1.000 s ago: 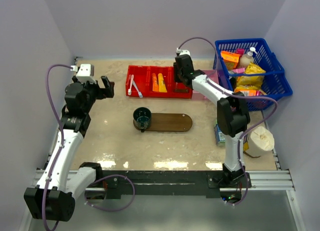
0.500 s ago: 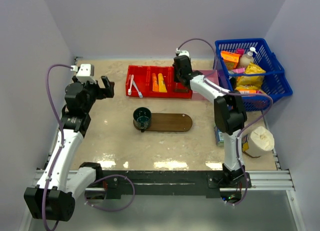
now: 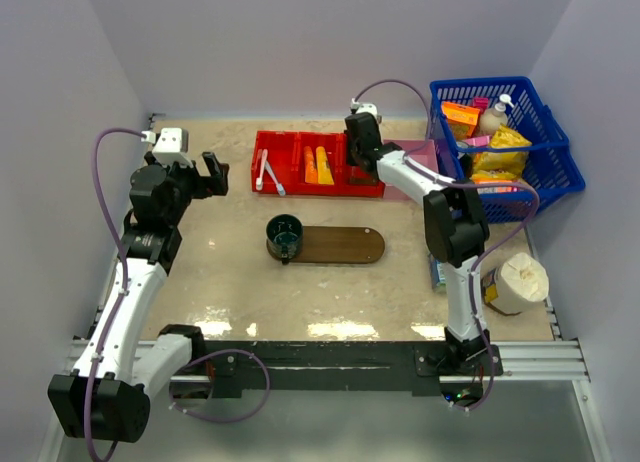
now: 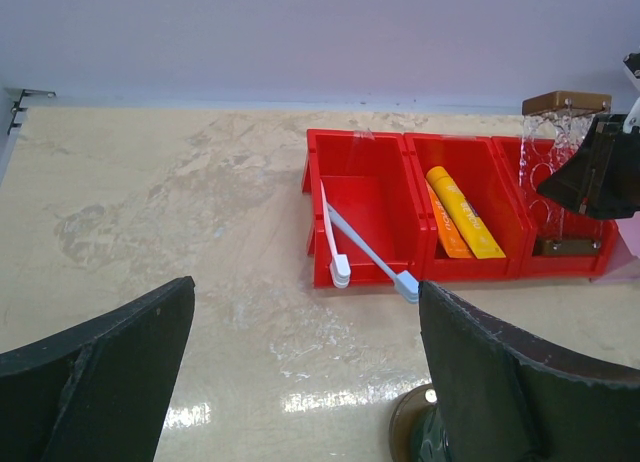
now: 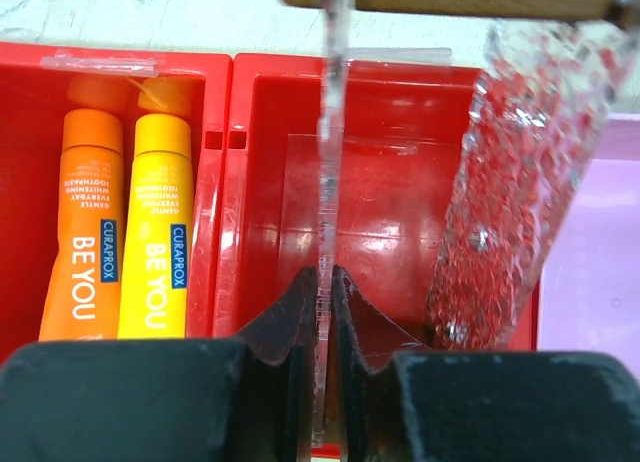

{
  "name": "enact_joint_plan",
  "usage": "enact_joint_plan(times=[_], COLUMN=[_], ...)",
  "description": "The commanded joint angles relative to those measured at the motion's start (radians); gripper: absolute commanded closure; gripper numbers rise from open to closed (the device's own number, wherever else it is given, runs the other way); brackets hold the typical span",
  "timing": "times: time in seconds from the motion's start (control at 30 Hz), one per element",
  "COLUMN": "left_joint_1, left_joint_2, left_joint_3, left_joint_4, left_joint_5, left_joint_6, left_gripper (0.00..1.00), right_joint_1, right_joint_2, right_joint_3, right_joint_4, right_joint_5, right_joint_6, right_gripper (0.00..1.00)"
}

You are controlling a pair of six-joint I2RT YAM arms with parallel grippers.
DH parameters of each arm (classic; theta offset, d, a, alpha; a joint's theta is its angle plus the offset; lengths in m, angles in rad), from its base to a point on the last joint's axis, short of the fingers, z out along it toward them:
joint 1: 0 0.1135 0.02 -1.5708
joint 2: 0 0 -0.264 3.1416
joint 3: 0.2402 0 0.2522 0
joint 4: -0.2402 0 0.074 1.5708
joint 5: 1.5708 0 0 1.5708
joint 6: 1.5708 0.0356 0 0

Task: Prepare toiletry sets of a toothbrush and toothpaste on the tray

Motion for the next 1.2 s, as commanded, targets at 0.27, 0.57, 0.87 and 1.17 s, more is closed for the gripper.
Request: enact_joint_plan(times=[0.27, 0.57, 0.87, 1.17], left_joint_1=[-0.003, -0.003, -0.003, -0.003], left_joint_2=[0.005, 0.007, 0.007, 0.013], left_joint_3=[0.007, 0.006, 0.007, 0.007], left_joint_4=[0.041, 0.040, 0.041, 0.043], left_joint_5=[-0.002, 0.001, 0.006, 0.020], left_joint_6=[0.013, 0.013, 0.011, 0.011], left_gripper=[0.03, 0.03, 0.03, 0.03], right_joint_1=[0.013, 0.015, 0.021, 0.023], right_joint_2=[-0.018, -0.063, -0.110, -0.174], right_joint_3=[0.035, 0.011, -0.001, -0.011], right_joint_4=[0.047, 0.064, 0.069, 0.047], right_joint_5=[0.052, 0.060, 0.082, 0.085], right_joint_6=[0.021, 0.010, -0.015, -0.061], right_gripper=[1.00, 1.00, 1.00, 1.00])
